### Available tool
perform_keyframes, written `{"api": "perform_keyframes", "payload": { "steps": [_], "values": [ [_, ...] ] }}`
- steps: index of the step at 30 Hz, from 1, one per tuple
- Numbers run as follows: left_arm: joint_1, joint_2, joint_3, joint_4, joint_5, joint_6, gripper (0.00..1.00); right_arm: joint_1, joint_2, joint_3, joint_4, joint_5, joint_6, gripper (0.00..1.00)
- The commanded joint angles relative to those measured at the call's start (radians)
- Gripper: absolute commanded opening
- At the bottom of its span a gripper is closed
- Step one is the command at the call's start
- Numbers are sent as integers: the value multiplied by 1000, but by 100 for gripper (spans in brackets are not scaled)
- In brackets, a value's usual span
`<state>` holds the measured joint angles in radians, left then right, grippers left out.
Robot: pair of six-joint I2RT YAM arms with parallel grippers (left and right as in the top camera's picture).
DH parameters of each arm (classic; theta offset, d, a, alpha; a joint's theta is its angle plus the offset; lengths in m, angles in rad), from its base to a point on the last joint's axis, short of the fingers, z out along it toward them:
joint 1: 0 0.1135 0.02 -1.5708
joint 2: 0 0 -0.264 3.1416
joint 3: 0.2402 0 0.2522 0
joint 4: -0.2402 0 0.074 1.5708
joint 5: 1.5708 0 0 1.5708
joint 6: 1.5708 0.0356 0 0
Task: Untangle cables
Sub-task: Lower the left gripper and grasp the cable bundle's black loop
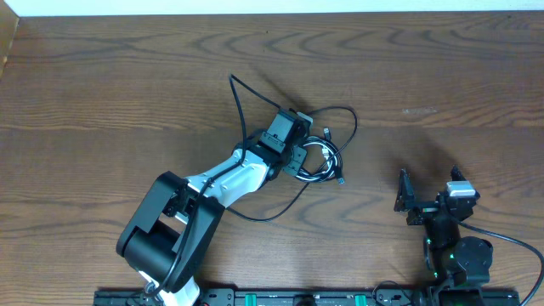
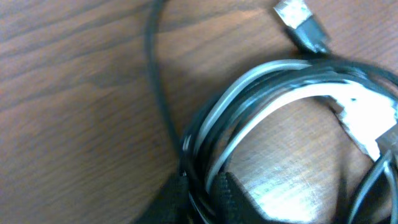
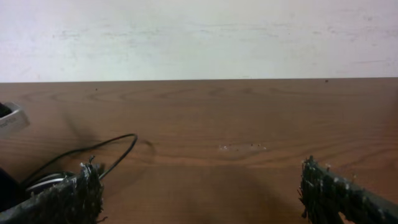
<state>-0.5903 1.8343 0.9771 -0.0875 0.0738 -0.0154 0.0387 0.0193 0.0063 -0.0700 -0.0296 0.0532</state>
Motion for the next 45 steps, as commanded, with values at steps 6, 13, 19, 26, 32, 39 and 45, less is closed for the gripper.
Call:
{"api": "perform_keyframes", "payload": {
  "steps": [6, 13, 19, 26, 32, 39, 45],
  "values": [
    [3, -39, 22, -82, -196, -382, 8, 0, 0, -1, -4, -3, 5, 99],
    [3, -133, 22, -211, -223, -721, 8, 0, 0, -1, -4, -3, 5, 99],
    [3, -149, 22, -193, -225, -690, 43, 0, 0, -1, -4, -3, 5, 99],
    [3, -148, 22, -200, -215, -324, 80, 0, 0, -1, -3, -3, 5, 99],
    [3, -138, 16, -199, -212, 22, 80, 0, 0, -1, -4, -3, 5, 99],
    [3, -114, 12, -195, -99, 159, 74, 0, 0, -1, -4, -3, 5, 99],
    [3, -85, 8, -175, -92, 186, 72, 0, 0, -1, -3, -3, 5, 99]
  ]
}}
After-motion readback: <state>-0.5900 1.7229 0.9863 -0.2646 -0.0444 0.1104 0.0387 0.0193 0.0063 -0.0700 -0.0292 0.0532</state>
